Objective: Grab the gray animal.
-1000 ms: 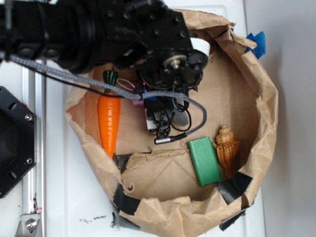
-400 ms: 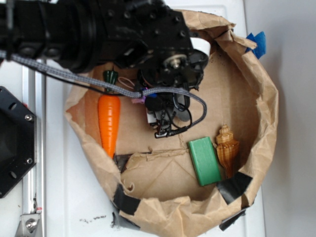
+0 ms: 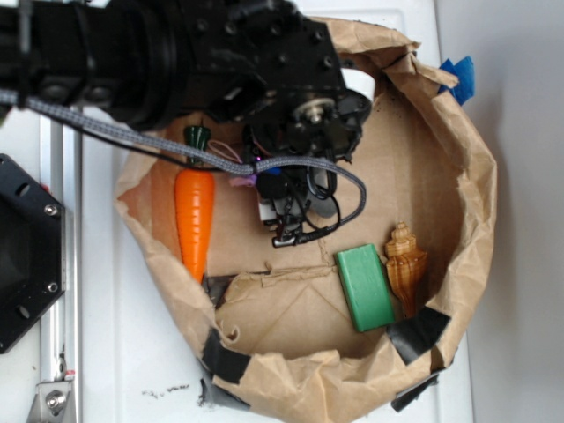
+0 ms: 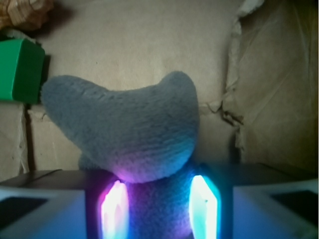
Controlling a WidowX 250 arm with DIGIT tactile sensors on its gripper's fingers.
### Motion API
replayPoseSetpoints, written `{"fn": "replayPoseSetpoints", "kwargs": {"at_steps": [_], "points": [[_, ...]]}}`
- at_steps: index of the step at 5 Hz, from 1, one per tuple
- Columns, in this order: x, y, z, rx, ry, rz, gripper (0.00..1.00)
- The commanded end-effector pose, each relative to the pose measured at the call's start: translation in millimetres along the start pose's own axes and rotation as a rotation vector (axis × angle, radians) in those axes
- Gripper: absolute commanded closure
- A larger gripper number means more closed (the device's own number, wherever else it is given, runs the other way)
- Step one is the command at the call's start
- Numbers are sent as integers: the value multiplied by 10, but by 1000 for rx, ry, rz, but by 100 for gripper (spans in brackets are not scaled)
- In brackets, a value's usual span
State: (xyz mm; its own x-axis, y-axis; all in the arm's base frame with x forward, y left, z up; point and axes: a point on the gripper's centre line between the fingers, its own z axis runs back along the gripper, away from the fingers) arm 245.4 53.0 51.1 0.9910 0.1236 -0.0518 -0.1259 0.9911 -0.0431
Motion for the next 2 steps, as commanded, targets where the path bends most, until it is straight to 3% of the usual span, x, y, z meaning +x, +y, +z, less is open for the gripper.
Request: {"fn": "replayPoseSetpoints", "kwargs": {"at_steps": [1, 2], "points": [[-141, -9, 1034, -23, -176, 2, 100], [-239, -140, 1398, -35, -253, -29, 100]]}}
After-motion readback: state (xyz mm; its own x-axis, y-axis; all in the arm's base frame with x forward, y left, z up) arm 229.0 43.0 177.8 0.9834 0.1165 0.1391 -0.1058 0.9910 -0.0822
